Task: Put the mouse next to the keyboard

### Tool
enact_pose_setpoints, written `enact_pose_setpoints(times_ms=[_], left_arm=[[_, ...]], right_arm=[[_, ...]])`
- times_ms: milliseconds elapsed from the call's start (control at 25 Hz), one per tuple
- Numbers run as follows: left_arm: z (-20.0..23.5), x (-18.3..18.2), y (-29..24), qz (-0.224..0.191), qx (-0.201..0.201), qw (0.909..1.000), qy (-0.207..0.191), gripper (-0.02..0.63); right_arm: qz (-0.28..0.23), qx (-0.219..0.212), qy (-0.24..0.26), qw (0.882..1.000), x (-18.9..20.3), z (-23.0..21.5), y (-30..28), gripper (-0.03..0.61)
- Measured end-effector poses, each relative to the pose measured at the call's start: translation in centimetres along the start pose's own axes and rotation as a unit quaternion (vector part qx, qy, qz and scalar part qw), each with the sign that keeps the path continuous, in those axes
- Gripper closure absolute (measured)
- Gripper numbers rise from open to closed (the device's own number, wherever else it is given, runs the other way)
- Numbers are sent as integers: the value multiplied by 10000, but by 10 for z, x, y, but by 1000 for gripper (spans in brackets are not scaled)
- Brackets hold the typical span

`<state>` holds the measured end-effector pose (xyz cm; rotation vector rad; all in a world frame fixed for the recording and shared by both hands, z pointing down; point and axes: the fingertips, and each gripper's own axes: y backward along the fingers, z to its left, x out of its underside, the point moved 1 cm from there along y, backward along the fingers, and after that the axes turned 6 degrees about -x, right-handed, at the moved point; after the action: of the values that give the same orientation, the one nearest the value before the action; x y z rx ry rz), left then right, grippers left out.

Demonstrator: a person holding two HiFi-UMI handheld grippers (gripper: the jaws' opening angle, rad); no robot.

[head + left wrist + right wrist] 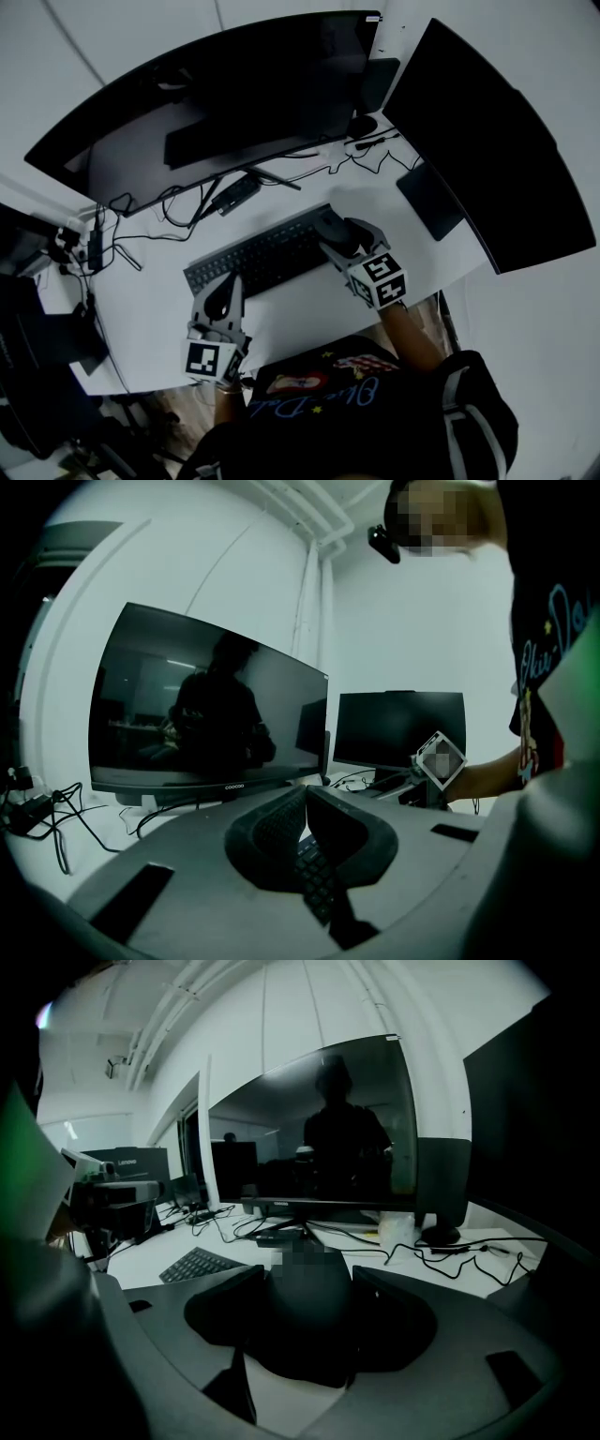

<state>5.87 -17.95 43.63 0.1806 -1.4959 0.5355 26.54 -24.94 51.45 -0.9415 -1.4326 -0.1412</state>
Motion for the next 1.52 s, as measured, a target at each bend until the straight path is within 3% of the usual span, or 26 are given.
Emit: enact_pose_setpoints(times_ms=[680, 1520], left_arm=[[-40, 1, -19, 216, -441, 9988, 17, 612], [-39, 1, -31, 319, -633, 9975, -19, 612]], right_arm=[[244, 267, -72, 9993, 34, -85, 11, 290], [820, 392, -169, 9957, 81, -111, -13, 290]])
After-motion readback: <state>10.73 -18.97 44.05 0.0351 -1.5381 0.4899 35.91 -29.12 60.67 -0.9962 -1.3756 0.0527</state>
